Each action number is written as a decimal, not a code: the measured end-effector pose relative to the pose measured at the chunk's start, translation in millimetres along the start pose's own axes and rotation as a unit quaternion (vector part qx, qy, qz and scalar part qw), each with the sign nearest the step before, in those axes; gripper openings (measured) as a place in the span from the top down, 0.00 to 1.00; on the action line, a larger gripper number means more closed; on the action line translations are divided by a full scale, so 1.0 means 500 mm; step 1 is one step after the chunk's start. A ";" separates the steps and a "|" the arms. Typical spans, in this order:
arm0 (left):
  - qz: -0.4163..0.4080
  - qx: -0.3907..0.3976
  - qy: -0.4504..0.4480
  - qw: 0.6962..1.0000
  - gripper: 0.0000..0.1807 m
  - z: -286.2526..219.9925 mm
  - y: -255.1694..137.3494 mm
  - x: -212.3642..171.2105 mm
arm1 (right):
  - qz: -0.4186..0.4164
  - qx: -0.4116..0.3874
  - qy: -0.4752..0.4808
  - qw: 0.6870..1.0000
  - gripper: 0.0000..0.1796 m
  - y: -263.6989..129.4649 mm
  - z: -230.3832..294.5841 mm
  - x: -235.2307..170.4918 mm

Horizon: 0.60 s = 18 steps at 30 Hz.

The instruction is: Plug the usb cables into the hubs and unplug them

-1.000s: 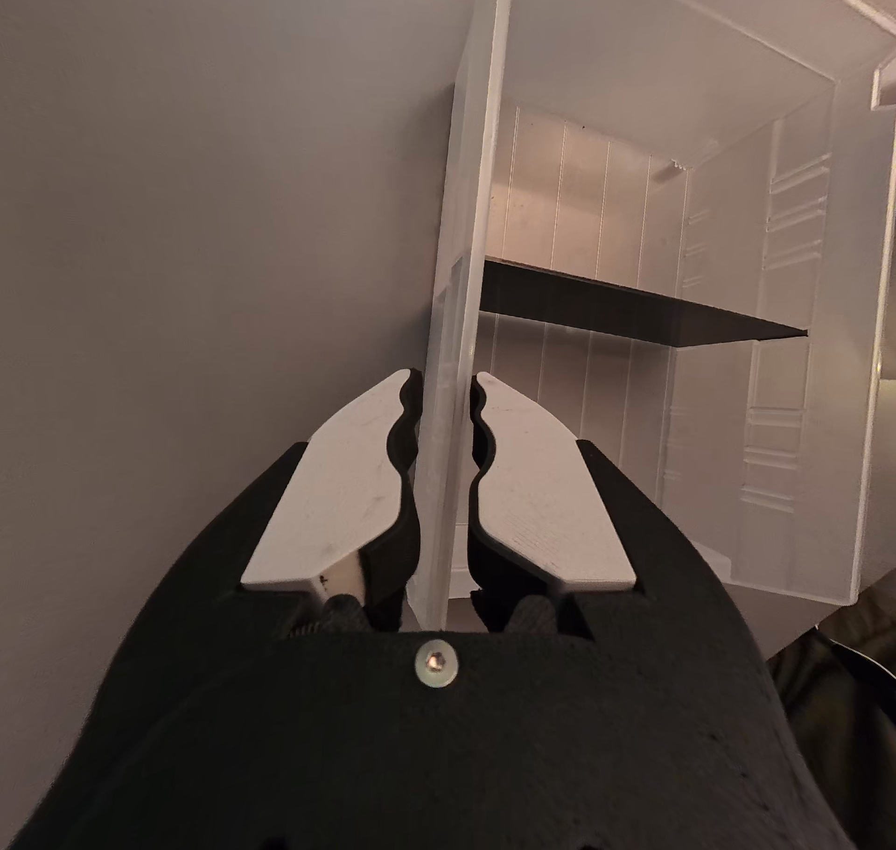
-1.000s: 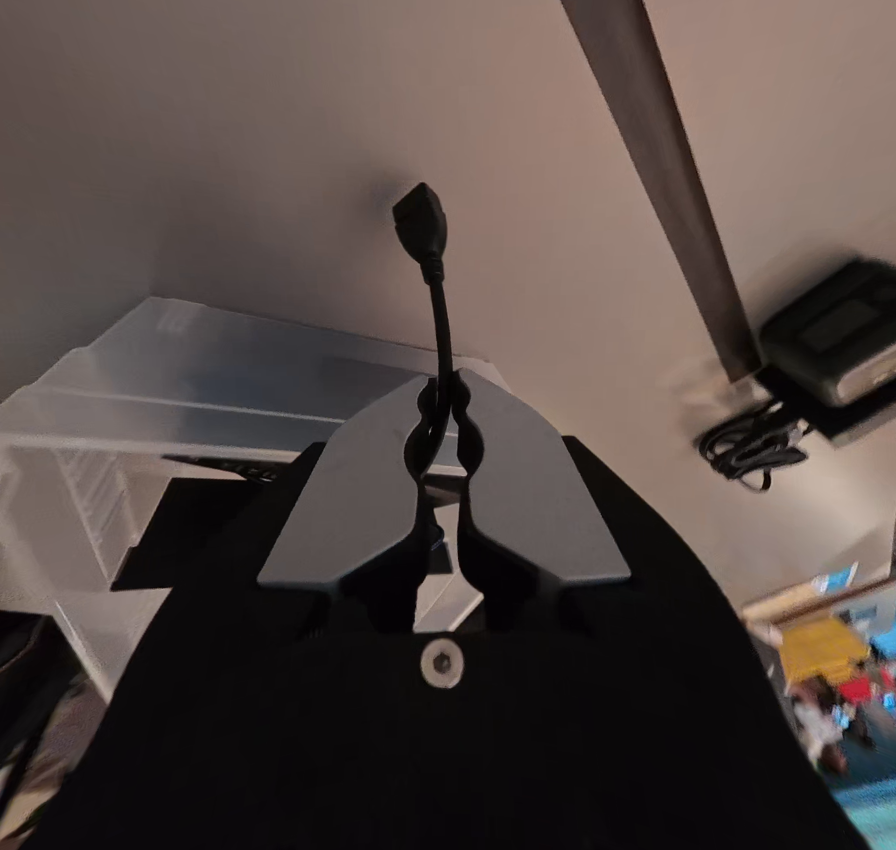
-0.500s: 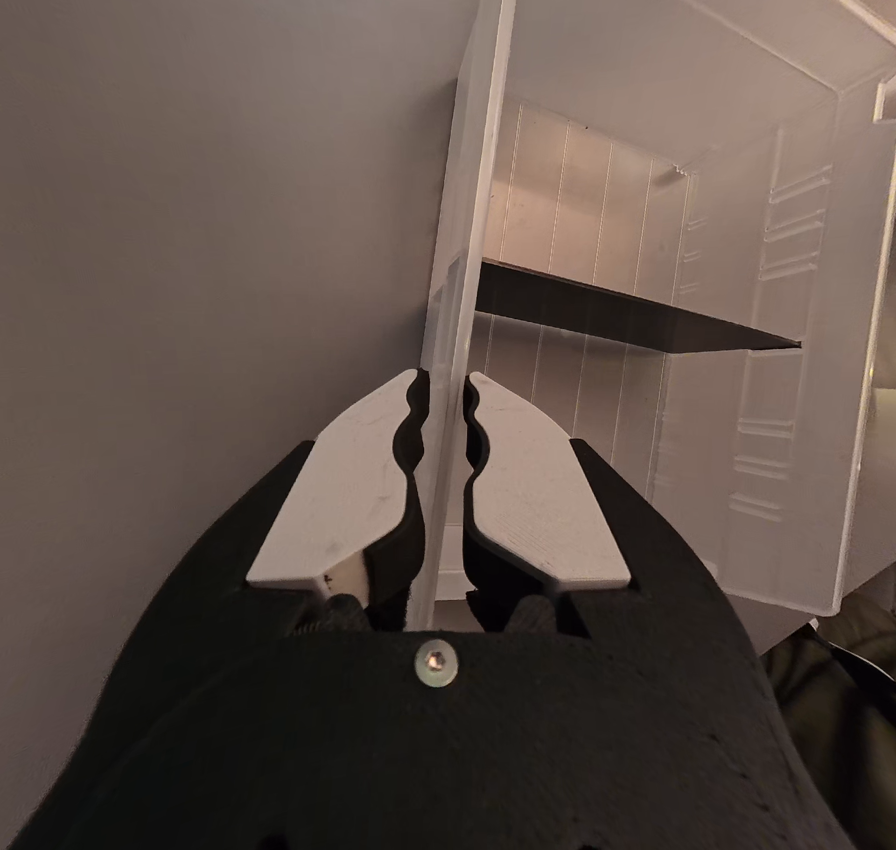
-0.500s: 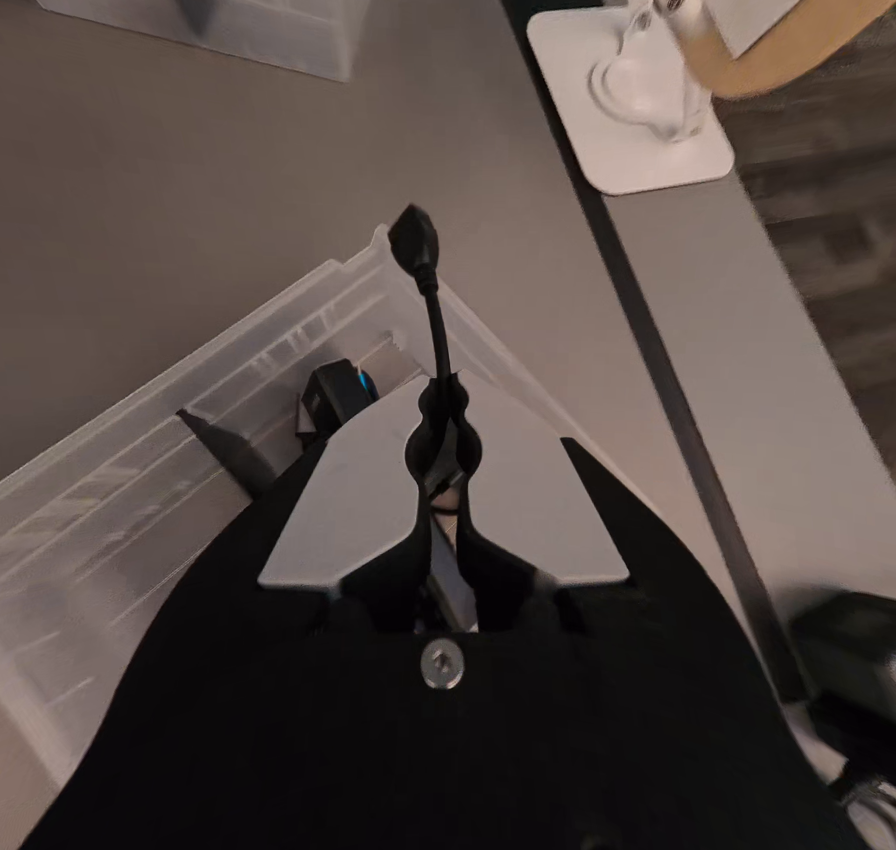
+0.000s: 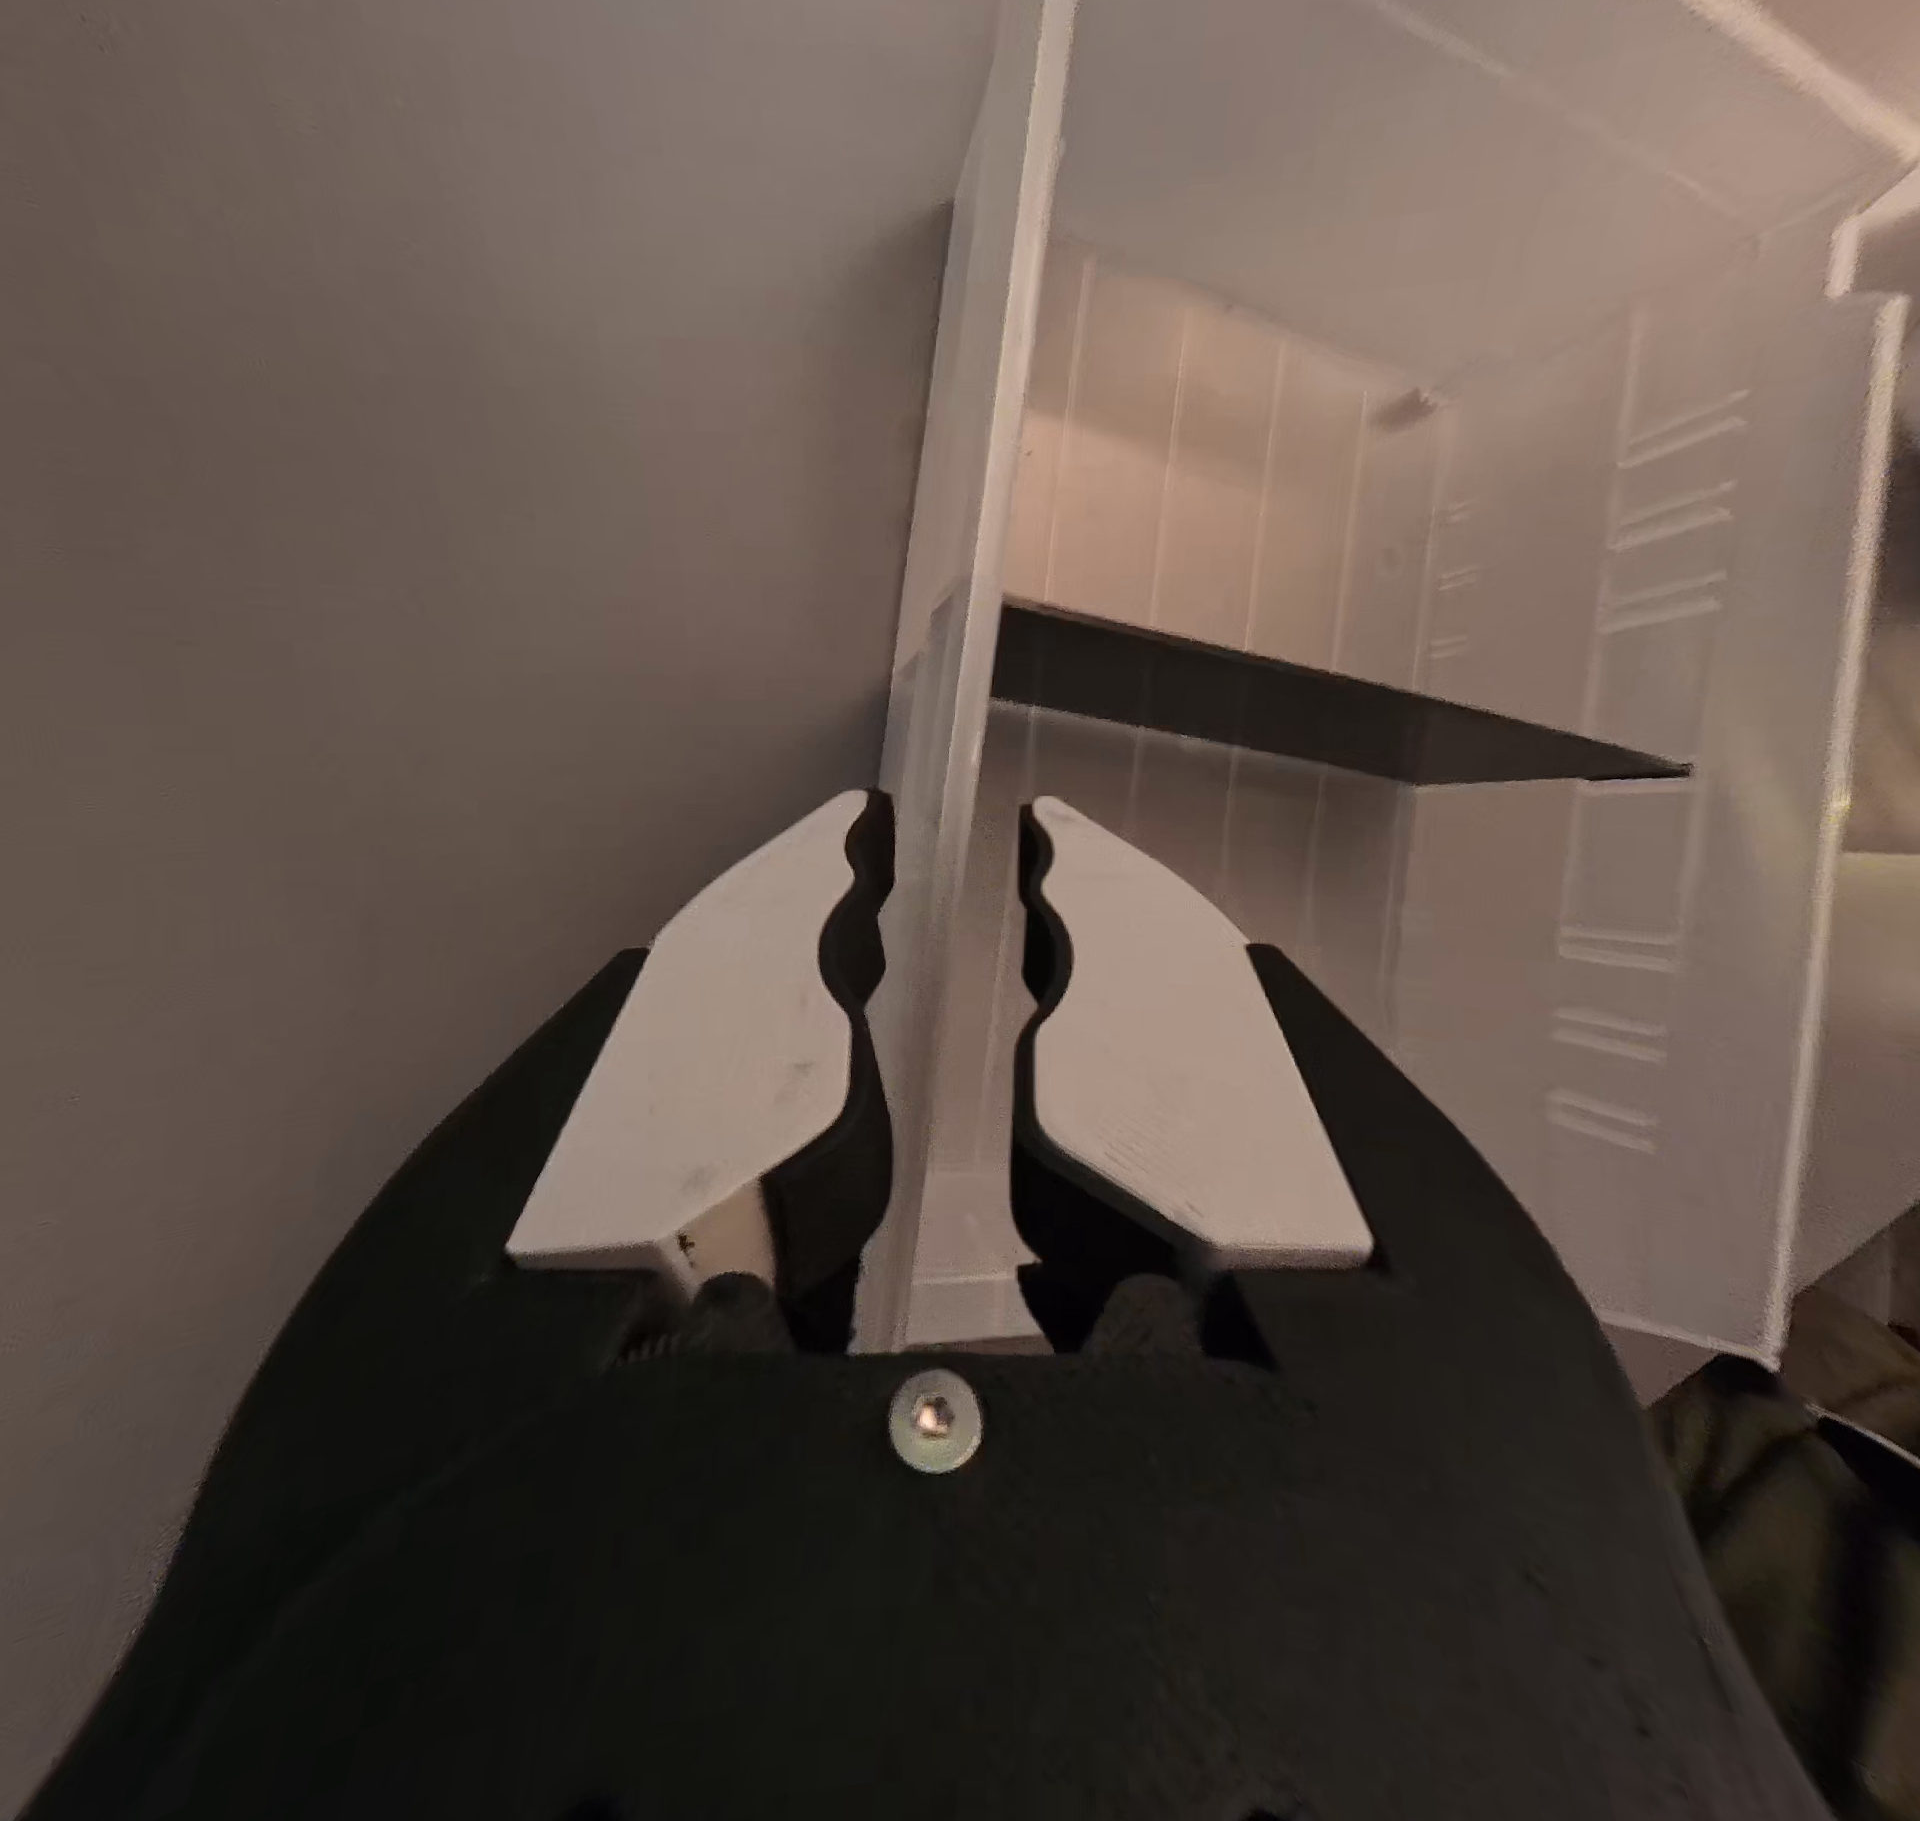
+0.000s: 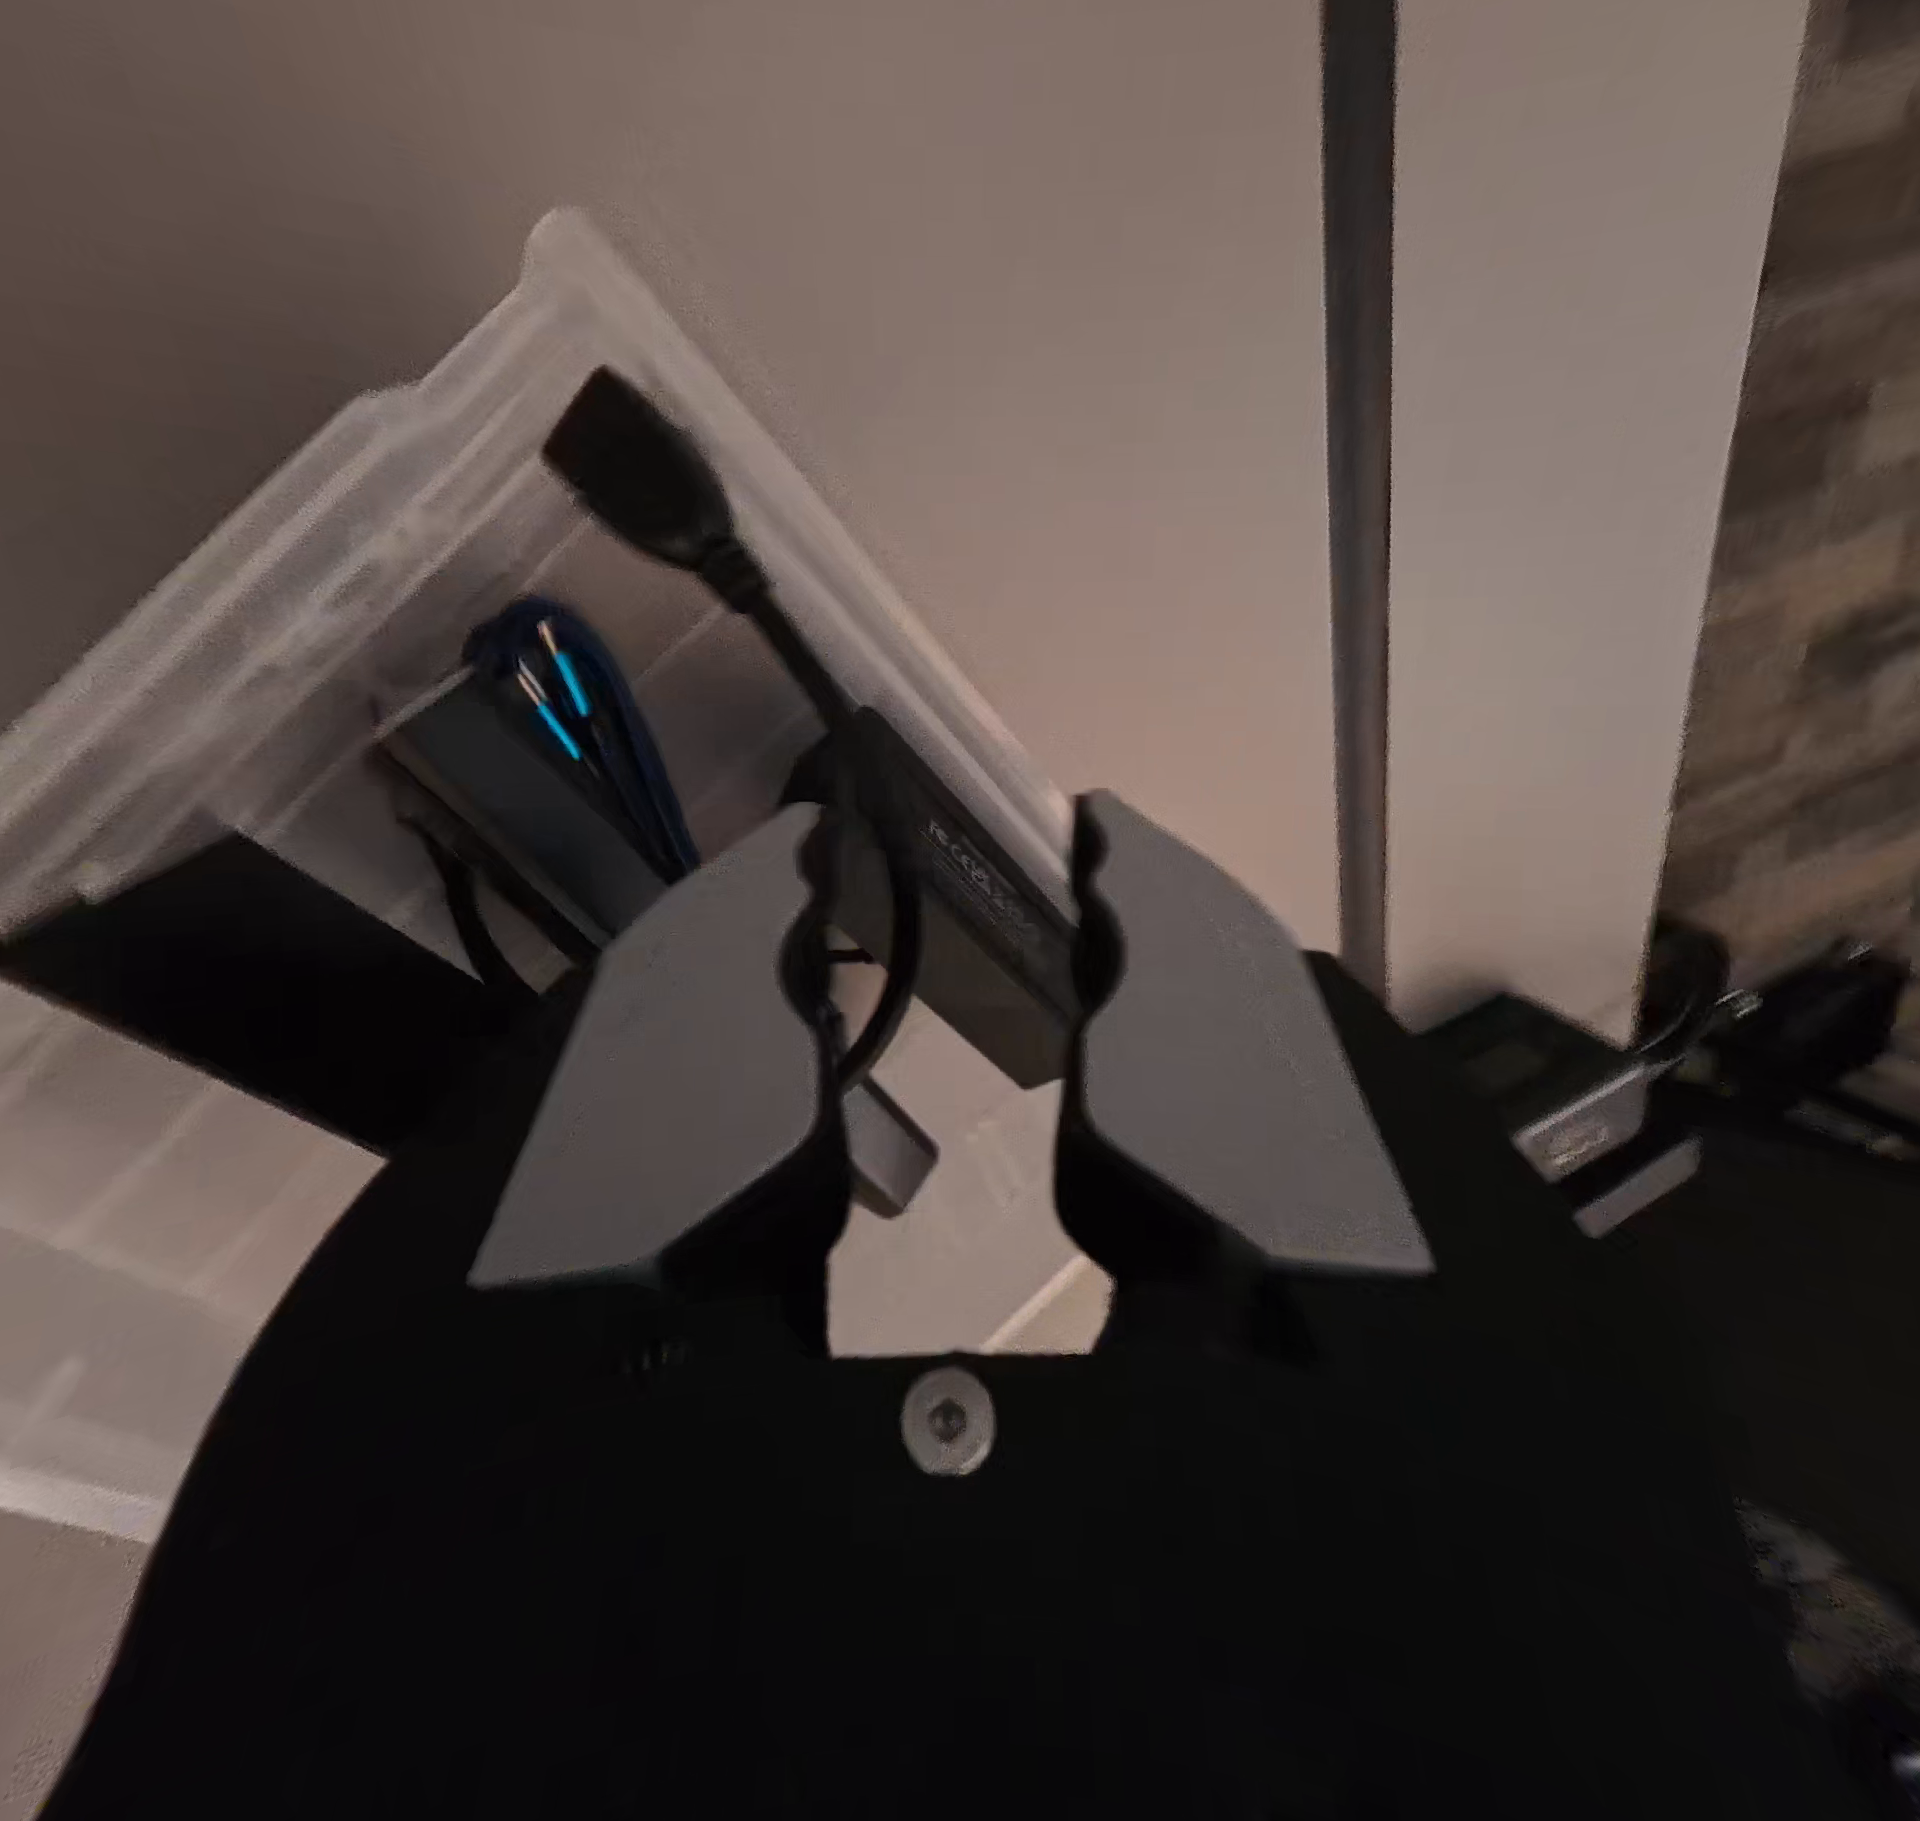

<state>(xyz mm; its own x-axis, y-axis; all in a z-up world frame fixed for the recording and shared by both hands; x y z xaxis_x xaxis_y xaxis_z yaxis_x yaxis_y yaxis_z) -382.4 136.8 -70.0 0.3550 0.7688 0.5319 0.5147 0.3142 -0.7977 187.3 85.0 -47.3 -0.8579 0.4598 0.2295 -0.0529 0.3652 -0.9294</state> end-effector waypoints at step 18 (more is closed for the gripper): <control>0.103 -0.014 -0.041 0.994 0.92 0.007 0.030 -0.071 | -0.037 0.088 0.453 0.887 0.81 -0.046 0.110 -0.422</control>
<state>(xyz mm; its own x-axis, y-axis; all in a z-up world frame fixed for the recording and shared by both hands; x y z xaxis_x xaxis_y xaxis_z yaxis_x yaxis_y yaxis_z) -389.9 115.9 -101.7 0.3917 0.8580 0.3324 0.4590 0.1309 -0.8787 341.3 -64.8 -90.2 -0.0912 0.9301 0.3559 -0.2393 0.3264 -0.9144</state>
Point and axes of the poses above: each gripper's, where its closed fingertips meet, y out along the fingers, x out of its top, z = x × y across the jaws, the point moved 1 cm from there along -y, back along the fingers, and after that the axes turned 4 degrees about y, right-handed, at the moved point
